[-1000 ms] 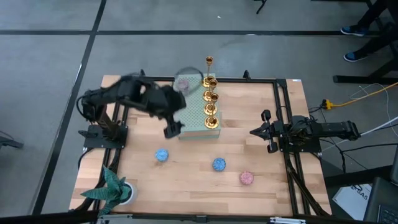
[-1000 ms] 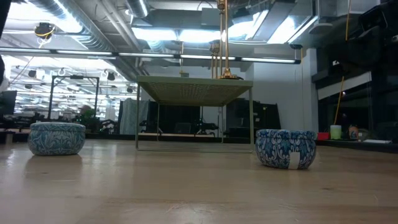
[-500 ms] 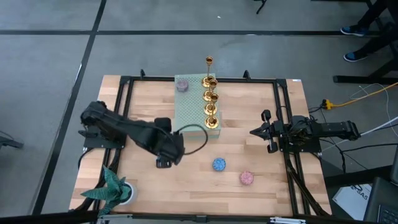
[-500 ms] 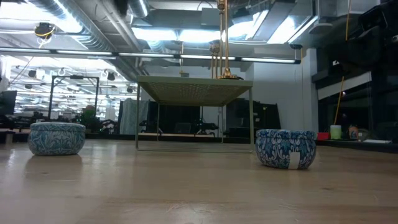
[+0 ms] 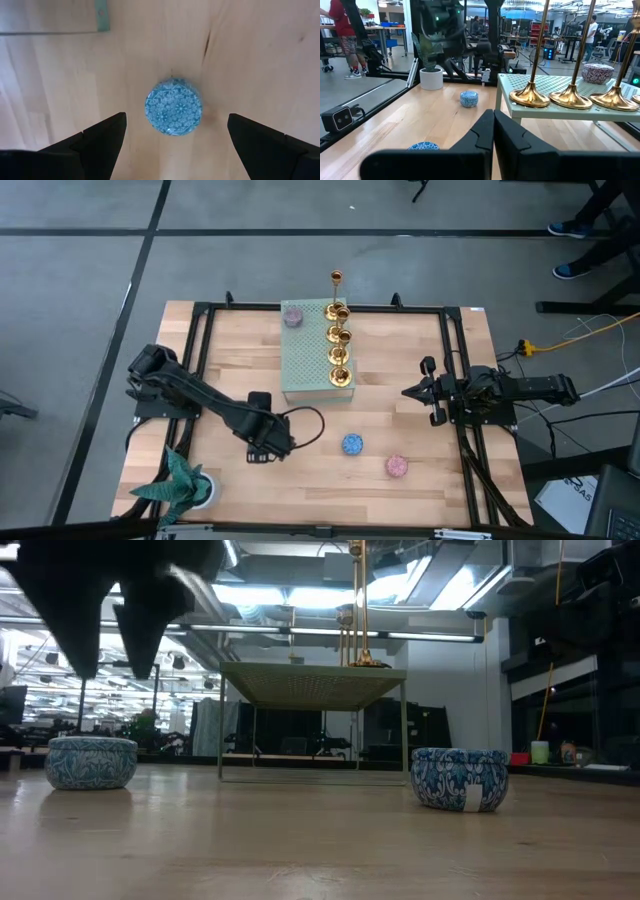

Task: Pick & Place candle stick holders
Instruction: Align the light blue scented candle with the other scented candle on the shelf

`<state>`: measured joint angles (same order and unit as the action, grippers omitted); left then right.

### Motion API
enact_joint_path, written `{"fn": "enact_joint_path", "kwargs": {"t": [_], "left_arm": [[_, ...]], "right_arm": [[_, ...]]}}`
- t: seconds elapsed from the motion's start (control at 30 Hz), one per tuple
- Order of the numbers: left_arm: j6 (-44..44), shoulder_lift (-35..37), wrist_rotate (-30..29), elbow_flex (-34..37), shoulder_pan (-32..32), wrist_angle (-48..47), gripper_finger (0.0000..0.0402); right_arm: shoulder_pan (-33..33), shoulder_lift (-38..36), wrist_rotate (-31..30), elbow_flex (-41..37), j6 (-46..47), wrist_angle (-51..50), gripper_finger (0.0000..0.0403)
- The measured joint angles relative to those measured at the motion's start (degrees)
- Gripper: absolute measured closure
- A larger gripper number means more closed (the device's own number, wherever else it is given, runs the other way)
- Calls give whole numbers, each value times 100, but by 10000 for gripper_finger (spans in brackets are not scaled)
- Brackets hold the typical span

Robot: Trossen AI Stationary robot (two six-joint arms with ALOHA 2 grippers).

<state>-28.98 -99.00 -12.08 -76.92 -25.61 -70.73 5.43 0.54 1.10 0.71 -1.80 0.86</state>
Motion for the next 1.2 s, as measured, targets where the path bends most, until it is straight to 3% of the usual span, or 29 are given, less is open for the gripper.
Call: {"fn": "enact_joint_path", "kwargs": {"t": [0.37, 0.53, 1.03, 1.2], "left_arm": [[320, 2, 251, 878, 9, 1158, 55], [271, 2, 192, 1227, 38, 1226, 55], [381, 2, 137, 1296, 477, 1369, 55], [322, 7, 484, 1634, 644, 1676, 54]], "right_arm": [[0, 0, 1, 0, 0, 1, 389], [-1, 0, 2, 0, 0, 1, 389], [-1, 0, 1, 0, 0, 2, 389], [-2, 0, 0, 0, 0, 2, 389]]}}
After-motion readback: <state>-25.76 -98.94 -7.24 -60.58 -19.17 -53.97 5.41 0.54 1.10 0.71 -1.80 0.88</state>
